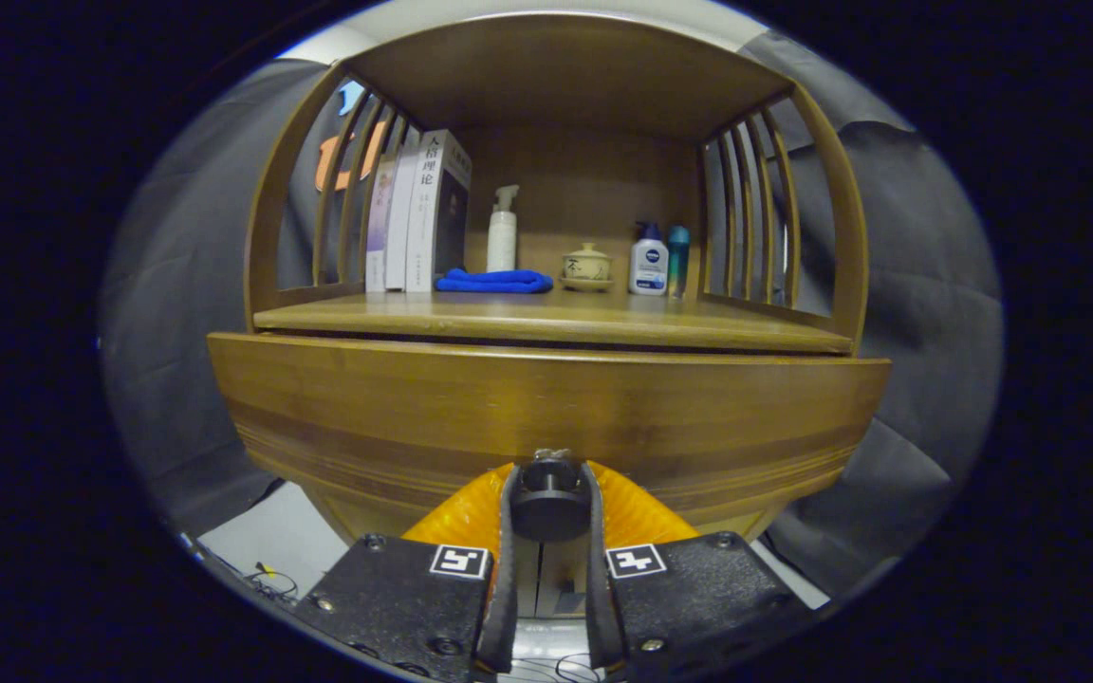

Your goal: Pull open the drawer, take out the items inside it, and place them on the countertop above the cabinet.

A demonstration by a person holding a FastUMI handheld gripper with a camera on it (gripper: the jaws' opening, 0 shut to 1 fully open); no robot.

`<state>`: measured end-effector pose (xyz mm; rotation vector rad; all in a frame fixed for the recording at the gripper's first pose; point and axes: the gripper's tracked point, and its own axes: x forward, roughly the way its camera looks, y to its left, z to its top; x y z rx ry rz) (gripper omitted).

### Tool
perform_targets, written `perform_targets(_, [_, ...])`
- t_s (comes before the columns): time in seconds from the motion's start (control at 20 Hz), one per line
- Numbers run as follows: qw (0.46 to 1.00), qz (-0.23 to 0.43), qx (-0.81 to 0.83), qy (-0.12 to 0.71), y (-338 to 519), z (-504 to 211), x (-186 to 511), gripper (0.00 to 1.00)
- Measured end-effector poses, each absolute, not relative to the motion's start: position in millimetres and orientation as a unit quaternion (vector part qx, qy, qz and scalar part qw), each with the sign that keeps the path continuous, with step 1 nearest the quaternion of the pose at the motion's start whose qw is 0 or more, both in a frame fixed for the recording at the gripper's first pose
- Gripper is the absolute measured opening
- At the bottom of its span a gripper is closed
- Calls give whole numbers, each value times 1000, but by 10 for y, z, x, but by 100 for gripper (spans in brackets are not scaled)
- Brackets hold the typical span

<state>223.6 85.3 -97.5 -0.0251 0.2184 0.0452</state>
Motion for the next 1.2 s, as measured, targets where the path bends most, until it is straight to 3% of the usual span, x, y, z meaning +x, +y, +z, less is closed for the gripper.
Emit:
perform_targets(0.8, [991, 42, 1, 128, 758, -1145, 1113, 32])
perform_targets(1.2, [989, 47, 1, 140, 752, -1176, 1021, 32])
